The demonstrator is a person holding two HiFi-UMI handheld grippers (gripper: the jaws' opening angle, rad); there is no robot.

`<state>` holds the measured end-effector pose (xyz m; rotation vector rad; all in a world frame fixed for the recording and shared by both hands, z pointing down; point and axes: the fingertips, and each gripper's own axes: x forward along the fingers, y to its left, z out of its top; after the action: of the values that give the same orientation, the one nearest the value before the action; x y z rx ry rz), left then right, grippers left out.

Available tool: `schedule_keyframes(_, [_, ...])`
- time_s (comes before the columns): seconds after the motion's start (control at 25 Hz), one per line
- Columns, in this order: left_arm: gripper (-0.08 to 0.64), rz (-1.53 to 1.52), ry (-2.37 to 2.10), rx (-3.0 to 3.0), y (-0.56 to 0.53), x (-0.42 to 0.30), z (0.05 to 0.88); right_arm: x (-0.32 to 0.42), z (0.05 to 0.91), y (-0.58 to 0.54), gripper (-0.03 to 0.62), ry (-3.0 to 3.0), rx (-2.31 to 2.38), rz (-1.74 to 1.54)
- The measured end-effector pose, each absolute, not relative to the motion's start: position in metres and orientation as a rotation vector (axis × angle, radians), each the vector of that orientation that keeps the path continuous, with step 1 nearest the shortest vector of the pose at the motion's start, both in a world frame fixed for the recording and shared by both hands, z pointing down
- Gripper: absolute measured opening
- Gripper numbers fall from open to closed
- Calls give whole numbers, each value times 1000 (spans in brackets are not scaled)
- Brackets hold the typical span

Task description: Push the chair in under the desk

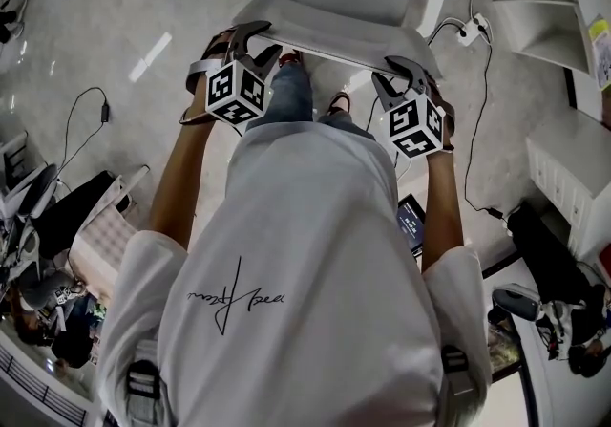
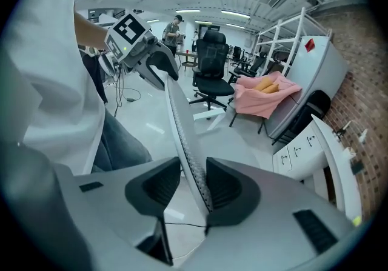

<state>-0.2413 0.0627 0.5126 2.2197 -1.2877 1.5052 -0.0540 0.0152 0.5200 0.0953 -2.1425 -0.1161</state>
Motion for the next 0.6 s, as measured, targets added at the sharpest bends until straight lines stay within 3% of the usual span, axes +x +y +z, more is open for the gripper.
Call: schedule_keyframes(0.6, [193,1481,-1248,2322,50,-252,522,-62,526,10,158,-2138,201,-61])
